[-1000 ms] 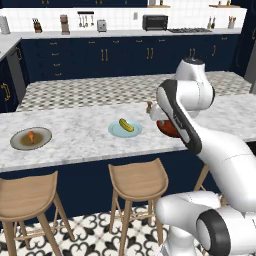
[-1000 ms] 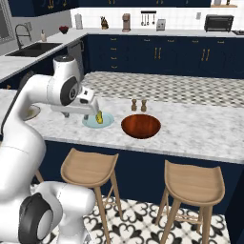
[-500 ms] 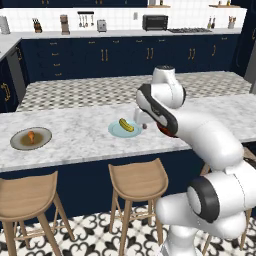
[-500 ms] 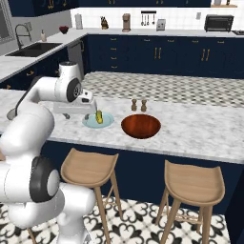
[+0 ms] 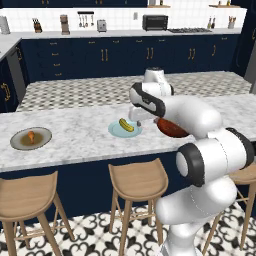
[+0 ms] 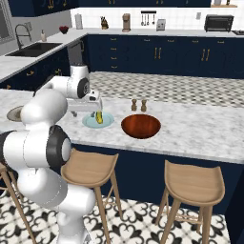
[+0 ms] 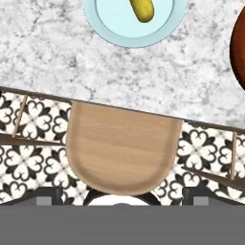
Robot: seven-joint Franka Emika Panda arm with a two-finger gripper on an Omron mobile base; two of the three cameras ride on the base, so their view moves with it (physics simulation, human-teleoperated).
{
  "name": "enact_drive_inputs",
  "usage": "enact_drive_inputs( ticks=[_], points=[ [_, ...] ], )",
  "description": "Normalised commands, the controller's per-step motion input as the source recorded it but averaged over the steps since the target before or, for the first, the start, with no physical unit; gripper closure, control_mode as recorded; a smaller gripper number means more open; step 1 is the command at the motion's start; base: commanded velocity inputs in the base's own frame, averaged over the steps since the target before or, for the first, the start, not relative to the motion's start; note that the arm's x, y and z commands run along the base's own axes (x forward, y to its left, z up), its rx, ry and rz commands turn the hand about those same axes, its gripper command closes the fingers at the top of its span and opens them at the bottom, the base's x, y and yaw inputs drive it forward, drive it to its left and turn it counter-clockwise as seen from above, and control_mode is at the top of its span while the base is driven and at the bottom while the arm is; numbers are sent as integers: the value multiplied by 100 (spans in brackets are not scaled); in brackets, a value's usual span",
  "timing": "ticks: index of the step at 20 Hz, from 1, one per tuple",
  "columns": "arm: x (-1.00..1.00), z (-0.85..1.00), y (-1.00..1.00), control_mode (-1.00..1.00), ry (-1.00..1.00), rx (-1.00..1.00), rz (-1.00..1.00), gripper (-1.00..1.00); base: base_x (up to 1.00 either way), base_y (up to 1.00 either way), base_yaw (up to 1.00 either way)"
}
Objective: Pick the chicken drumstick and cucumber from their plates and place them in the bowl. Then put the bowl in the fridge.
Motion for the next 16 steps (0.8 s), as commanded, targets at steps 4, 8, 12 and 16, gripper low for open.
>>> enact_drive_inputs(
  ticks=[4, 8, 12, 16],
  points=[
    [47, -48, 16, -100, 0, 0, 0, -100, 0, 0, 0],
    [32, -33, 4, -100, -6, 0, 0, -100, 0, 0, 0],
    [33, -23, 0, -100, -11, 0, 0, -100, 0, 0, 0],
    [40, -31, 0, -100, -3, 1, 0, -100, 0, 0, 0]
  ],
)
